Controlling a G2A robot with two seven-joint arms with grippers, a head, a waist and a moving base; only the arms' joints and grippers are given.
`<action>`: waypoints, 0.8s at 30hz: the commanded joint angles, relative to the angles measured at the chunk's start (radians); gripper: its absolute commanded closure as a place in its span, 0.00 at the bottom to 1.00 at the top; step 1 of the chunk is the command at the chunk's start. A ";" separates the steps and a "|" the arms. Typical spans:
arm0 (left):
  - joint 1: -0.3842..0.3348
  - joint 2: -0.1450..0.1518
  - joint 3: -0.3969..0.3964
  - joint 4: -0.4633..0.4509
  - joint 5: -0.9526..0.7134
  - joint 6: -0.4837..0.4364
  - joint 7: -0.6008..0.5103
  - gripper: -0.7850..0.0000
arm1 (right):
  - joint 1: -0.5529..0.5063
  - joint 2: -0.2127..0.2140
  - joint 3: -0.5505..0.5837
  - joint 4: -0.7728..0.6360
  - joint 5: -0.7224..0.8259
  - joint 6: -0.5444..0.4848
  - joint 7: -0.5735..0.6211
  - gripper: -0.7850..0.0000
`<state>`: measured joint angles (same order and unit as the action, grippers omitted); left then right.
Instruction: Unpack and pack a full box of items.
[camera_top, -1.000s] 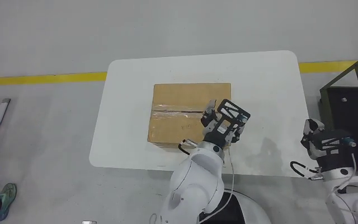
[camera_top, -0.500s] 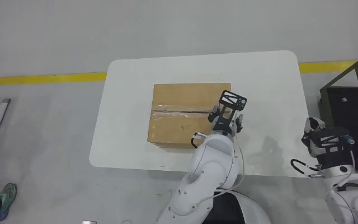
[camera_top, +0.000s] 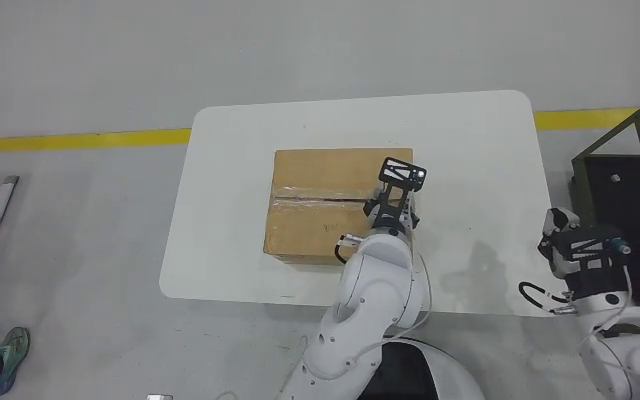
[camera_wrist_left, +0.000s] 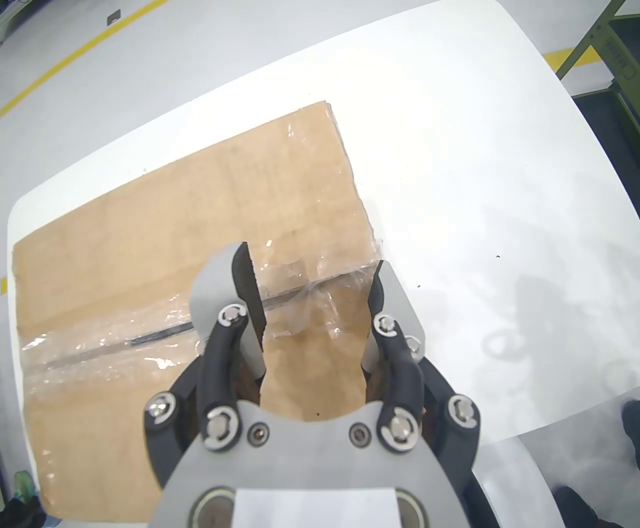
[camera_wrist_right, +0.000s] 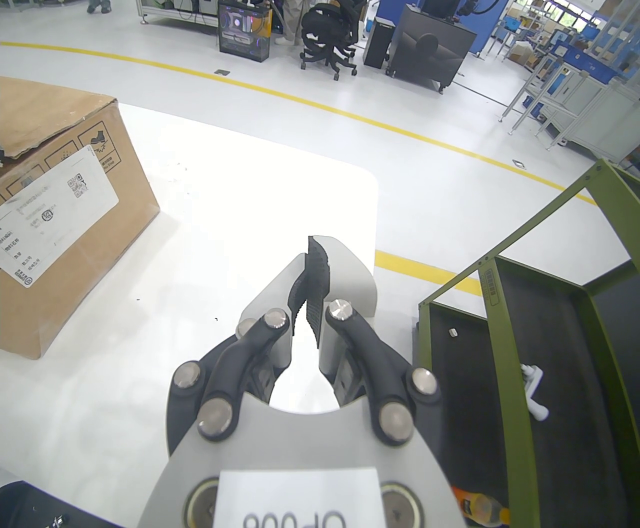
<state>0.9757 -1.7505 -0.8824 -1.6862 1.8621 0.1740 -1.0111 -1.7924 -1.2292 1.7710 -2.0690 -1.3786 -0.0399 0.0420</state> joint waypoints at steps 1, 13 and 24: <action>0.002 -0.002 -0.001 -0.001 0.005 -0.001 -0.001 0.54 | 0.002 -0.001 -0.002 0.002 -0.001 -0.001 0.001 1.00; 0.018 -0.012 -0.017 -0.013 0.022 -0.016 -0.010 1.00 | 0.016 -0.004 -0.014 0.010 -0.007 -0.003 0.010 1.00; 0.042 0.001 -0.164 -0.185 0.140 -0.034 -0.018 1.00 | 0.034 -0.006 -0.024 0.009 -0.010 -0.009 0.015 1.00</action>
<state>1.0136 -1.7516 -1.0222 -1.8410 1.9924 0.1501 -1.0300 -1.7597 -1.2354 1.7483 -2.0608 -1.3877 -0.0476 0.0566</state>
